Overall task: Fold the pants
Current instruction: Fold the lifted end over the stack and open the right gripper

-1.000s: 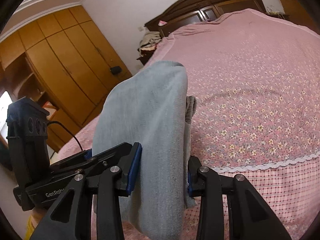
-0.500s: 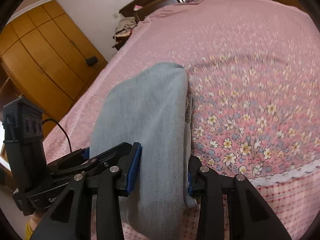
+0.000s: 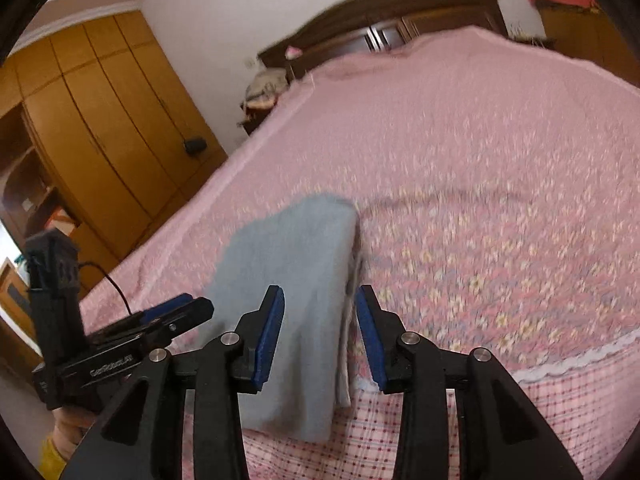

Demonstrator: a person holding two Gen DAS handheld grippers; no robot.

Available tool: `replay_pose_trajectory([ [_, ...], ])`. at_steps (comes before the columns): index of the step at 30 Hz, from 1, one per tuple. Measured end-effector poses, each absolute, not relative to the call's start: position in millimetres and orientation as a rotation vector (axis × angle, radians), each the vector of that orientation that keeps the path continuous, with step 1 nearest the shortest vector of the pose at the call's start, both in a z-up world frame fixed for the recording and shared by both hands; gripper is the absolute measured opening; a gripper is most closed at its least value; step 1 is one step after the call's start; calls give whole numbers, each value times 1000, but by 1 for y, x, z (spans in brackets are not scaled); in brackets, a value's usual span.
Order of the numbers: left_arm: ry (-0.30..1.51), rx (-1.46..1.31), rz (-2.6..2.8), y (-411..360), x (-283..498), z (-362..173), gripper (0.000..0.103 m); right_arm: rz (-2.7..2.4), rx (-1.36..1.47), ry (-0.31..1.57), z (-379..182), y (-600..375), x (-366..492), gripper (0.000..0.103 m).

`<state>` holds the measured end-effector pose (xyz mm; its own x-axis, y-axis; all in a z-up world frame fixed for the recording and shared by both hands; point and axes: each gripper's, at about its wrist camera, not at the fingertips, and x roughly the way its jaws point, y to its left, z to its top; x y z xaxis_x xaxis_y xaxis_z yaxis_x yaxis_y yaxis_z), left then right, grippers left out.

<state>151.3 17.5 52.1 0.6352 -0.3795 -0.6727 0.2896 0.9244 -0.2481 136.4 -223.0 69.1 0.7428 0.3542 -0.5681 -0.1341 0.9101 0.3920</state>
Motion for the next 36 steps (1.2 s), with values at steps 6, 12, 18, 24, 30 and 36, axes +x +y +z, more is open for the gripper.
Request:
replay_pose_trajectory([
  [6, 747, -210, -409, 15, 182, 55, 60, 326, 292, 685, 68, -202, 149, 18],
  [12, 818, -172, -354, 11, 212, 33, 56, 270, 257, 754, 37, -199, 162, 12],
  [18, 837, -187, -335, 14, 212, 25, 56, 273, 271, 767, 39, -207, 157, 6],
  [24, 799, -170, -340, 20, 165, 46, 55, 313, 307, 745, 59, -225, 124, 11],
  [30, 795, -138, -282, 24, 106, 51, 56, 340, 215, 737, 61, -230, 86, 11],
  [36, 849, -114, -246, 18, 76, 36, 56, 325, 191, 783, 43, -228, 79, 11],
])
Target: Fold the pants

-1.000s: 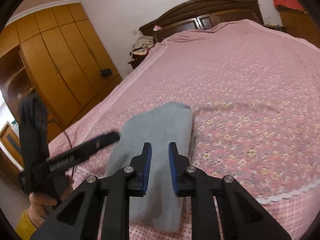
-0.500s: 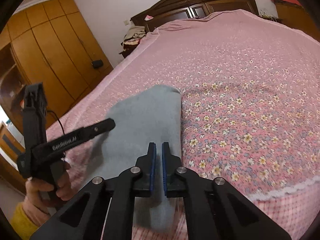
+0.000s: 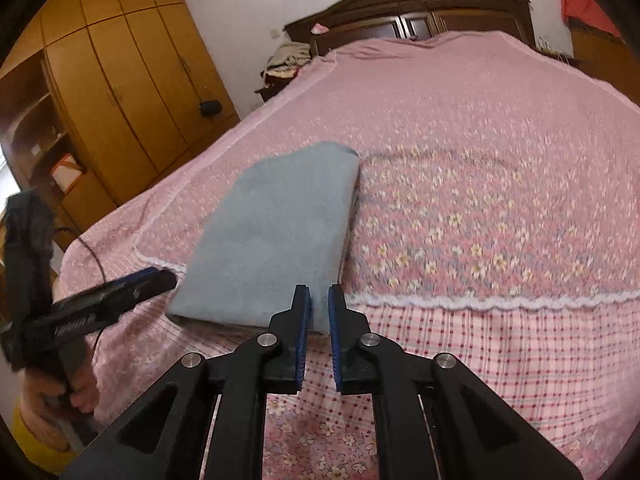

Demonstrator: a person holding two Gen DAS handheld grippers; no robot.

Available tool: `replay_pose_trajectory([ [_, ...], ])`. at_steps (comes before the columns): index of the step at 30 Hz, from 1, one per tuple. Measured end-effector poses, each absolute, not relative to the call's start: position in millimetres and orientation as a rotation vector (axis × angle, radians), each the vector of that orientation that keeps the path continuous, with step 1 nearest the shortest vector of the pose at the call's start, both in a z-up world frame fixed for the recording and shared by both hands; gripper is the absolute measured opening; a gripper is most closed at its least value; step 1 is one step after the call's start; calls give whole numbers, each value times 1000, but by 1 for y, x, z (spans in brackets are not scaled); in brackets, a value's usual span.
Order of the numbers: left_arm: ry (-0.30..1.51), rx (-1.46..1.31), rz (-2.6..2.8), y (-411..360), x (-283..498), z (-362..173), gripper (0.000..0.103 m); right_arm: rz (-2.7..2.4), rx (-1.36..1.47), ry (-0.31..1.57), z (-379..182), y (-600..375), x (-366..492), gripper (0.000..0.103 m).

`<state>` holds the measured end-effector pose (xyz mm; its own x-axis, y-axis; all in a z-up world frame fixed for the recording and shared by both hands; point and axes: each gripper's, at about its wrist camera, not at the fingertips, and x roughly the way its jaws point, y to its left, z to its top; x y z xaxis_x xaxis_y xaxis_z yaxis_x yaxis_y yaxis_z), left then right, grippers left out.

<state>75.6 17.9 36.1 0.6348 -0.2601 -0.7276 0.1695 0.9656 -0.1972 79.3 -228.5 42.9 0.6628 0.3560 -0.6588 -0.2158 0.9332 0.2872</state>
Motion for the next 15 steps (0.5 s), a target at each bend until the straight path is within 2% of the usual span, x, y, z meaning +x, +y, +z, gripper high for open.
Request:
replay_pose_trajectory([
  [7, 855, -117, -215, 15, 64, 21, 56, 301, 153, 825, 31, -226, 88, 11],
  [15, 853, -102, -177, 6, 38, 23, 56, 290, 142, 816, 42, -229, 71, 35],
])
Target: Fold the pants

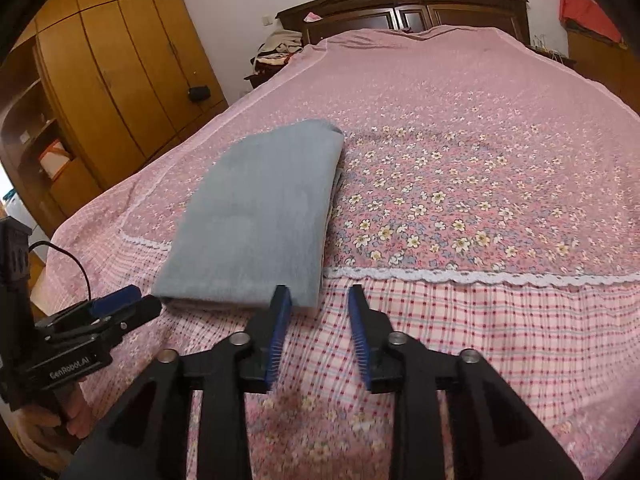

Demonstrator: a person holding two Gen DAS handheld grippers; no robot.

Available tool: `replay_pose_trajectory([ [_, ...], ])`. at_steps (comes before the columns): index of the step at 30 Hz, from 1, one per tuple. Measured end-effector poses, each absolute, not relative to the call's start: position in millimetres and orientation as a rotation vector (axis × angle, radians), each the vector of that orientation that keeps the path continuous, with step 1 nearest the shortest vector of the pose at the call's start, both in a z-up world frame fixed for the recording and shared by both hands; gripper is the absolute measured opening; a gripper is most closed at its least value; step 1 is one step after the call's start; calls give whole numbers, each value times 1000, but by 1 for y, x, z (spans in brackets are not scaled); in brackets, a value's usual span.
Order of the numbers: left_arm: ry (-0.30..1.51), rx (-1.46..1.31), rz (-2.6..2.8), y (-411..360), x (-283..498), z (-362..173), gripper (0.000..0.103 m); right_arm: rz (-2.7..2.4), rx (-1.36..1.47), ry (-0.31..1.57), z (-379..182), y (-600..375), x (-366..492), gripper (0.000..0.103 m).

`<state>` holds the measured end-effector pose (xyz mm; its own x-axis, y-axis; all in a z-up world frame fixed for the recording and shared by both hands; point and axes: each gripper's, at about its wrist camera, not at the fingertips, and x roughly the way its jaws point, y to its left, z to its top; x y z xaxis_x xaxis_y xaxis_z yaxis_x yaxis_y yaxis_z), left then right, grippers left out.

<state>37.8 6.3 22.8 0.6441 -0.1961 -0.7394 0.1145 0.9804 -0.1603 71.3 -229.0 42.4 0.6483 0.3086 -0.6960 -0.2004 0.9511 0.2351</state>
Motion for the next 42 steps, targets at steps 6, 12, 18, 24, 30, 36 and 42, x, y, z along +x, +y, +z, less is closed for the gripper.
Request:
replay_pose_trajectory([
  [6, 878, -103, -166, -6, 29, 13, 65, 281, 85, 817, 44, -228, 51, 48],
  [12, 885, -94, -114, -13, 25, 1, 83, 232, 100, 787, 40, -235, 39, 76],
  [18, 901, -90, -97, -17, 28, -6, 89, 158, 60, 826, 19, -232, 43, 76],
  [24, 907, -93, -87, -21, 30, -12, 92, 133, 25, 840, 8, -226, 46, 77],
  [30, 907, -93, -82, -17, 36, -13, 93, 136, 47, 841, 6, -229, 50, 78],
  [36, 907, -94, -83, -18, 36, -13, 94, 136, 49, 842, 5, -230, 51, 78],
  [42, 908, -96, -83, -17, 36, -13, 94, 136, 48, 842, 5, -230, 51, 79],
])
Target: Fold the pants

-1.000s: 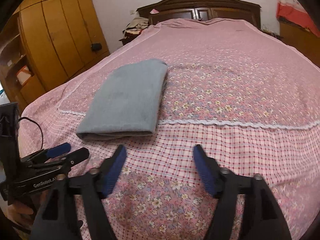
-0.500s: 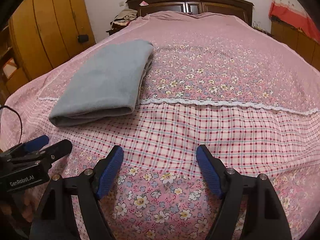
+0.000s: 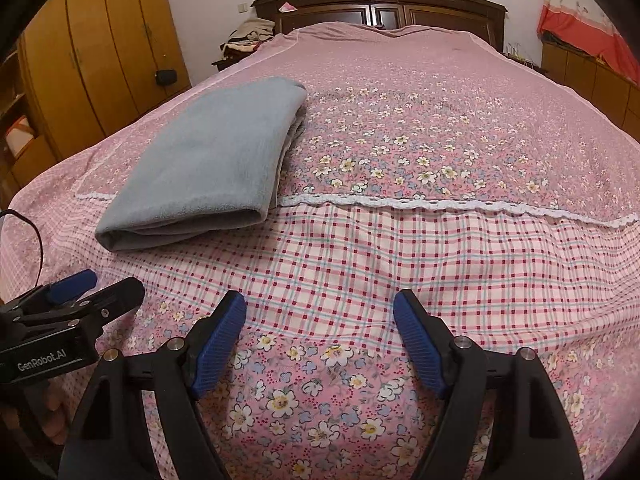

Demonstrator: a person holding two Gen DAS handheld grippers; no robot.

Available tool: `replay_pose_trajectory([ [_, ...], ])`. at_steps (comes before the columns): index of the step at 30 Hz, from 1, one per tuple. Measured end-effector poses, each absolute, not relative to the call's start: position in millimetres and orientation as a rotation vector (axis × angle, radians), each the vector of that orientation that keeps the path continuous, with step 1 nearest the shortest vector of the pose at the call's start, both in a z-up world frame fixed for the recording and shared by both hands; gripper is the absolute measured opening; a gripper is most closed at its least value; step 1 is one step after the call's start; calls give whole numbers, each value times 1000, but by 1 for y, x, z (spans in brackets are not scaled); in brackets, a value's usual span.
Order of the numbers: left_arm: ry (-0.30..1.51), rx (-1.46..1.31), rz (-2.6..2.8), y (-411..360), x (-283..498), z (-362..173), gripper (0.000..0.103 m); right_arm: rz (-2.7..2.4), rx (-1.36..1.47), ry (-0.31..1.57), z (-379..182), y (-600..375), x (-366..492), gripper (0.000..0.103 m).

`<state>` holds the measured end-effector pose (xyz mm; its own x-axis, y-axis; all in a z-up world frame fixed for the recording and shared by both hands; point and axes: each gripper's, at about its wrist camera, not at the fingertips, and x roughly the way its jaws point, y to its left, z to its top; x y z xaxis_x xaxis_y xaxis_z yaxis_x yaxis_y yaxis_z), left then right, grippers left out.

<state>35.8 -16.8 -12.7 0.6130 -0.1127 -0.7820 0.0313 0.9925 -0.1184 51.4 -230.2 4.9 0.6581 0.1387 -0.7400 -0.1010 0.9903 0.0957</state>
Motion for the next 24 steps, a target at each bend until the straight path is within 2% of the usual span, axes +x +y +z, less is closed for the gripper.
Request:
replay_pose_trajectory([
  [24, 909, -102, -85, -16, 36, -12, 94, 136, 47, 842, 4, -231, 52, 79],
])
